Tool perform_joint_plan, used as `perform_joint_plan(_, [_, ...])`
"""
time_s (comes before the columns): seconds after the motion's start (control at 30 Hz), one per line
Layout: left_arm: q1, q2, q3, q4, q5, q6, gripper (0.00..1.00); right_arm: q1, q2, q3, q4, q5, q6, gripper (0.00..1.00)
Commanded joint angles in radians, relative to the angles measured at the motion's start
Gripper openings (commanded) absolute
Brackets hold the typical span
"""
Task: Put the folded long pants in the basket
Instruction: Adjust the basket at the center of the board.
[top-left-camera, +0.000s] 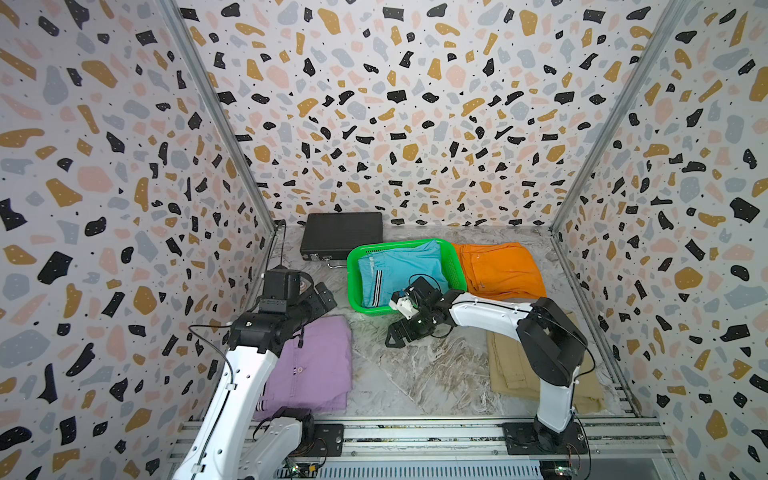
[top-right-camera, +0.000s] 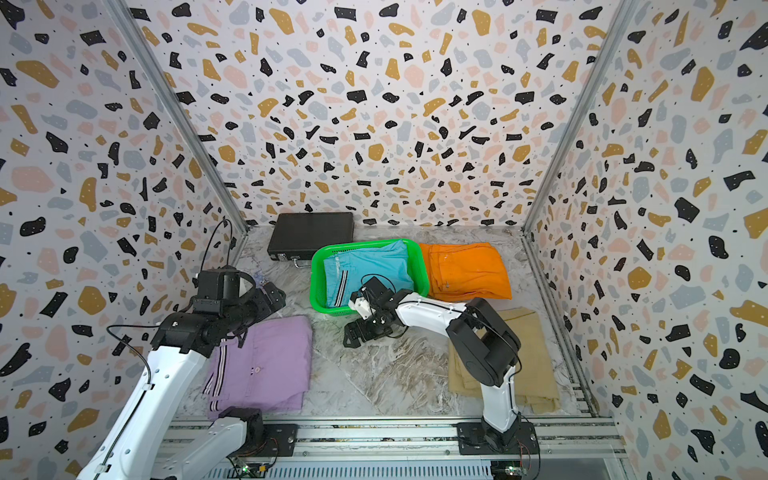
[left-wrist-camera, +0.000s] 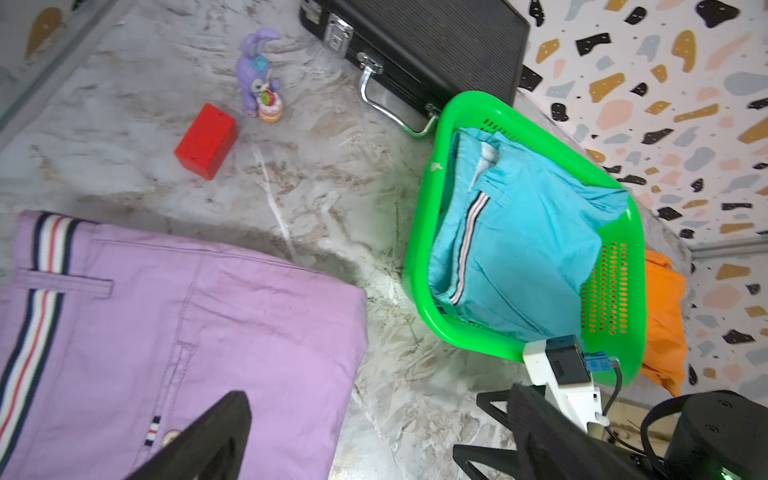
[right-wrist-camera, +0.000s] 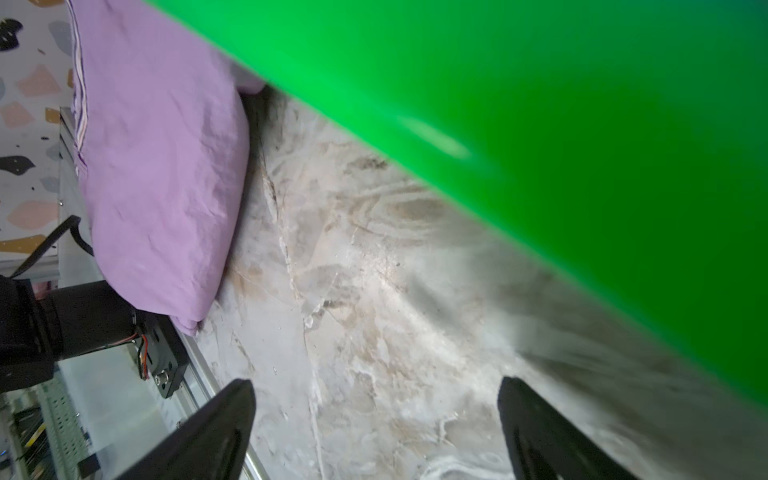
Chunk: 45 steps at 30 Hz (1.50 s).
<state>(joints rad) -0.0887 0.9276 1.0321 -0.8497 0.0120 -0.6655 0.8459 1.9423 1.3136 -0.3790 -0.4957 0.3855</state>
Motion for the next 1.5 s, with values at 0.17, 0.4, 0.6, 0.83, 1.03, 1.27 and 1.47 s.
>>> perform_joint_plan(0.17, [0.035,-0.055,0.03,-0.125,-0.106,-0.013,1.0,0.088,0.203,0.291,-0.2,-0.15,-0.048,0.94])
perform_joint_plan(0.4, [0.035,-0.065,0.068,-0.196,-0.104,-0.003,1.0,0.158,0.27,0.346,-0.077,-0.199,0.115,0.93])
perform_joint_plan(0.6, [0.035,-0.059,0.118,-0.228,-0.093,0.014,1.0,0.174,0.364,0.424,-0.015,-0.142,0.314,0.9])
perform_joint_plan(0.83, [0.035,-0.08,0.154,-0.2,-0.107,0.042,1.0,0.134,0.426,0.582,-0.125,-0.023,0.287,0.92])
perform_joint_plan(1.03, [0.035,-0.103,0.141,-0.205,-0.063,0.027,1.0,0.079,0.342,0.501,-0.037,0.081,0.355,0.95])
perform_joint_plan(1.27, [0.035,-0.1,0.151,-0.201,-0.026,0.033,1.0,0.139,0.085,0.265,0.143,0.174,0.467,1.0])
perform_joint_plan(1.47, [0.035,-0.121,0.169,-0.21,-0.023,0.037,1.0,0.216,-0.022,0.121,0.201,0.246,0.638,1.0])
